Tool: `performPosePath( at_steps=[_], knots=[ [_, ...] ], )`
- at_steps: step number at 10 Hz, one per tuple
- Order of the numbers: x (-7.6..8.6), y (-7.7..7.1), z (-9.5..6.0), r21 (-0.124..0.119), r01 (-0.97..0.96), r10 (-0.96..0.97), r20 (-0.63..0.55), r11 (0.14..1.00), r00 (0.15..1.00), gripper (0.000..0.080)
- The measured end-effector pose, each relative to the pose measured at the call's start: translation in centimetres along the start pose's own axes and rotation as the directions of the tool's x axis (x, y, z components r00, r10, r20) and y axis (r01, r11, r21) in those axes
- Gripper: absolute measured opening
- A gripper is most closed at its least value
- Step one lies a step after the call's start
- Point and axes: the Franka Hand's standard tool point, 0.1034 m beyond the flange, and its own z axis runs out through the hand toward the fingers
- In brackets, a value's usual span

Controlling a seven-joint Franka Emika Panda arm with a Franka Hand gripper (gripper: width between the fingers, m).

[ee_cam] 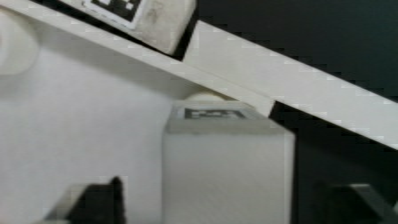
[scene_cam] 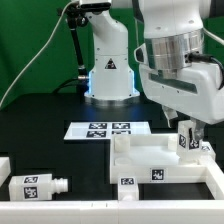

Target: Assemble one leg

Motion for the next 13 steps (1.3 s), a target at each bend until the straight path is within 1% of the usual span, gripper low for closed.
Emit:
performPosePath(
  at_steps=[1, 2, 4, 6, 7, 8, 9, 10, 11, 12, 13],
  knots=[
    [-0.36, -0.23, -0.13, -0.020, 0.140, -0.140, -0.015, 0.990, 0.990, 0.0622],
    [-0.15, -0.27, -0.09, -0.011, 0.186, -0.186, -0.010, 0.982, 0.982, 0.0641],
    [-0.04, -0.22, -0.05, -0.015, 0.343, -0.343, -0.010, 0.939, 0.939, 0.0648],
    [-0.05, -0.21, -0.03, -0.018, 0.446, -0.446, -0.010, 0.895, 0.895, 0.0649],
    [-0.17, -0.26, 0.05, -0.062, 0.584, -0.587, -0.036, 0.809, 0.809, 0.0649],
    [-0.36, -0.41, 0.09, -0.091, 0.683, -0.688, -0.046, 0.725, 0.724, 0.0649],
    [-0.38, -0.44, 0.05, -0.114, 0.758, -0.765, -0.044, 0.642, 0.642, 0.0649],
    [-0.34, -0.44, 0.03, -0.122, 0.805, -0.814, -0.037, 0.580, 0.580, 0.0649],
    [-0.32, -0.44, 0.03, -0.126, 0.858, -0.866, -0.025, 0.498, 0.499, 0.0649],
    [-0.37, -0.46, 0.04, -0.128, 0.887, -0.895, -0.018, 0.444, 0.445, 0.0649],
    [-0.40, -0.47, 0.04, -0.136, 0.916, -0.925, -0.009, 0.378, 0.380, 0.0649]
  ],
)
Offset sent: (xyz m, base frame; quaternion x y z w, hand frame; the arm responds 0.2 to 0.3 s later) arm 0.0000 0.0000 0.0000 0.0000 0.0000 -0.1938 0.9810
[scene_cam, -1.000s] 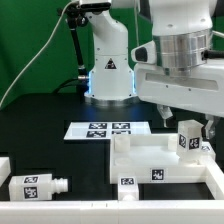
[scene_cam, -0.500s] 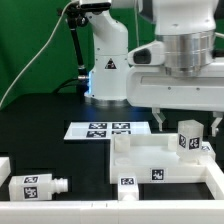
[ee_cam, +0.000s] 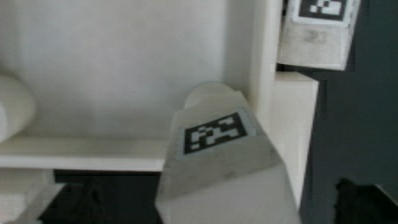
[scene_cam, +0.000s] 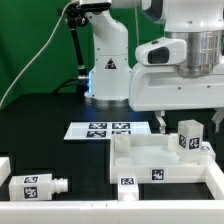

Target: Assemble one leg

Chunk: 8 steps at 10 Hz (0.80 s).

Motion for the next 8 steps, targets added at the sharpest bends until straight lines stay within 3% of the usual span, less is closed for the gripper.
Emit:
performPosePath(
  at_steps=[2, 3, 4, 5, 6, 8],
  knots=[
    [0.17, 0.00, -0.09, -0.001, 0.129, -0.129, 0.000, 0.992, 0.992, 0.0649],
    [0.30, -0.01, -0.10, -0.001, 0.134, -0.134, 0.000, 0.991, 0.991, 0.0524],
    [0.31, -0.01, -0.07, 0.000, 0.131, -0.131, 0.000, 0.991, 0.991, 0.0524],
    [0.30, -0.01, -0.07, 0.000, 0.131, -0.131, 0.000, 0.991, 0.991, 0.0354],
    [0.31, 0.00, -0.06, 0.000, 0.131, -0.131, 0.000, 0.991, 0.991, 0.0282],
    [0.31, 0.00, -0.06, 0.001, 0.110, -0.110, 0.000, 0.994, 0.994, 0.0282]
  ],
)
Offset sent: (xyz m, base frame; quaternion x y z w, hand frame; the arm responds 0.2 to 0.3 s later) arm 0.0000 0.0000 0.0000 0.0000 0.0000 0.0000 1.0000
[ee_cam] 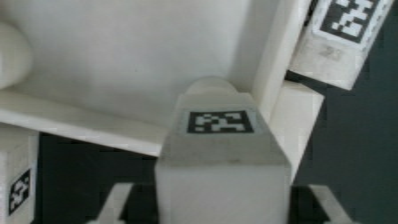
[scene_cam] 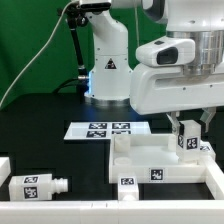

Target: Assemble one leg

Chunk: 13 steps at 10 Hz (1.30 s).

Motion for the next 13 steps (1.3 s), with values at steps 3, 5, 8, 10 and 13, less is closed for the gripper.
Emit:
performPosePath(
  at_steps=[3, 5, 8, 10, 13],
  knots=[
    [-0.02, -0.03, 0.05, 0.009, -0.136, 0.136, -0.006, 0.991, 0.991, 0.0282],
    [-0.18, 0.12, 0.08, 0.031, -0.353, 0.353, -0.018, 0.935, 0.935, 0.0282],
    [-0.22, 0.13, 0.12, 0.043, -0.616, 0.617, -0.002, 0.787, 0.787, 0.0282],
    [-0.31, 0.15, 0.20, 0.057, -0.828, 0.828, 0.032, 0.557, 0.559, 0.0282],
    [-0.27, 0.38, 0.24, 0.058, -0.932, 0.931, 0.060, 0.358, 0.361, 0.0284]
  ],
)
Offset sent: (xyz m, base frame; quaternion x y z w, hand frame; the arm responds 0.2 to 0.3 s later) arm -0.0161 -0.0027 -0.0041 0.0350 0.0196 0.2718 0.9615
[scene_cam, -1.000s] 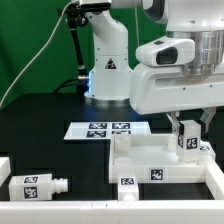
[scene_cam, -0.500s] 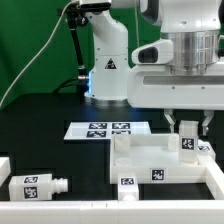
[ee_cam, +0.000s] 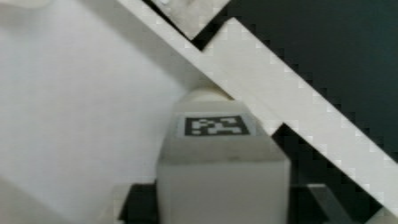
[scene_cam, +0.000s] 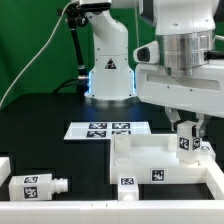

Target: Assemble one leg

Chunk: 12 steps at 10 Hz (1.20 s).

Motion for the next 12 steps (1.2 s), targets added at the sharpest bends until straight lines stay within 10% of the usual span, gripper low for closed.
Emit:
performPosePath(
  at_steps=[4, 6, 12],
  knots=[
    [0.01, 0.01, 0.01, 0.000, 0.013, -0.013, 0.002, 1.000, 1.000, 0.0313],
    [-0.05, -0.04, -0.02, -0.001, 0.091, -0.091, 0.002, 0.996, 0.996, 0.0592],
    [-0.06, -0.12, -0.02, -0.010, 0.565, -0.565, -0.004, 0.825, 0.825, 0.0649]
  ],
)
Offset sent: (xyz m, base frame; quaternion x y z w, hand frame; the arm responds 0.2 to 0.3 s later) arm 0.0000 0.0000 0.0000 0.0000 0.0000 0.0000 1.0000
